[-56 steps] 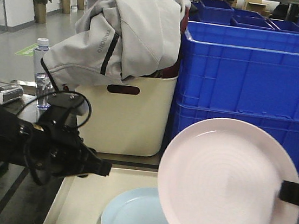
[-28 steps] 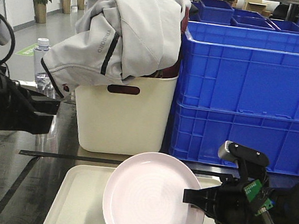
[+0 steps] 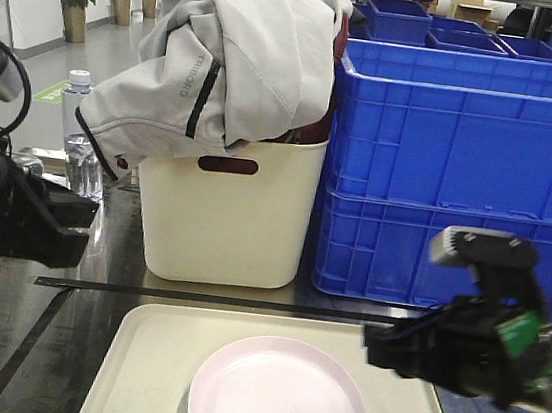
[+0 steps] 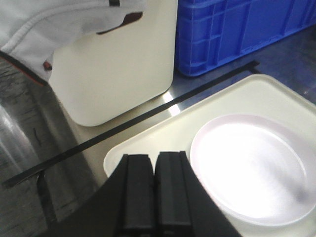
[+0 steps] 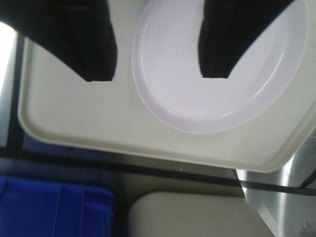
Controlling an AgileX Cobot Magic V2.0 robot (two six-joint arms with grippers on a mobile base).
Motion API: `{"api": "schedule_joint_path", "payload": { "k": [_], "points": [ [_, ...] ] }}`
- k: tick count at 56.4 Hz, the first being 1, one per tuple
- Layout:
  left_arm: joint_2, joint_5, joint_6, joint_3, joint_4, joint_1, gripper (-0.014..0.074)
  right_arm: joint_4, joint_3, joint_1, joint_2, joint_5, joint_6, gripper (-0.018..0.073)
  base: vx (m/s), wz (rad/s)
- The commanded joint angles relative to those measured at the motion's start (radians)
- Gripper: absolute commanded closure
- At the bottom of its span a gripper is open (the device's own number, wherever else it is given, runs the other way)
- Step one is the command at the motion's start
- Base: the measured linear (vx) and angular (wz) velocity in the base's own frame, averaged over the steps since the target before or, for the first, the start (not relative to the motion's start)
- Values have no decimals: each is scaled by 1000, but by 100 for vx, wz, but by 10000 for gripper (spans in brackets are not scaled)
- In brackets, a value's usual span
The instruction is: Grab plate from conveyor and place on tray
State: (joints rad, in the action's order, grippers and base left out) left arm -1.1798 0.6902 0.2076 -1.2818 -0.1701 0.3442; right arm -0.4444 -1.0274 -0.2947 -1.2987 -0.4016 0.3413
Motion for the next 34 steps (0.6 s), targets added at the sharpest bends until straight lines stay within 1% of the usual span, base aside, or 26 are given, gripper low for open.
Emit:
{"api": "schedule_joint_path", "payload": {
  "k": [1,4,5,8,12,16,19,24,28,34],
  "points": [
    [49,-56,-13,1,18,2,597,76,-36,6,152,0,-6,398,0,0],
    [81,-67,-34,53,26,2,596,131,-35,6,227,-33,-37,557,0,0],
    [90,-75,-39,67,26,2,596,149,-32,6,257,-40,-53,575,0,0],
    [129,-108,-57,145,26,2,596,202,-26,6,328,-73,-102,575,0,0],
    [195,-168,-61,249,25,2,596,282,8,6,429,-88,-161,570,0,0],
    [275,-235,-62,397,19,2,596,349,93,6,534,-78,-210,569,0,0],
    [328,-277,-63,476,5,2,596,396,165,6,596,-59,-258,568,0,0],
    [412,-352,-63,612,-25,2,596,444,282,6,670,-11,-302,568,0,0],
    [455,-414,-63,690,-28,2,596,465,351,6,701,51,-305,568,0,0],
    [491,-431,-63,739,-28,2,596,468,402,6,720,106,-304,568,0,0]
  ]
}}
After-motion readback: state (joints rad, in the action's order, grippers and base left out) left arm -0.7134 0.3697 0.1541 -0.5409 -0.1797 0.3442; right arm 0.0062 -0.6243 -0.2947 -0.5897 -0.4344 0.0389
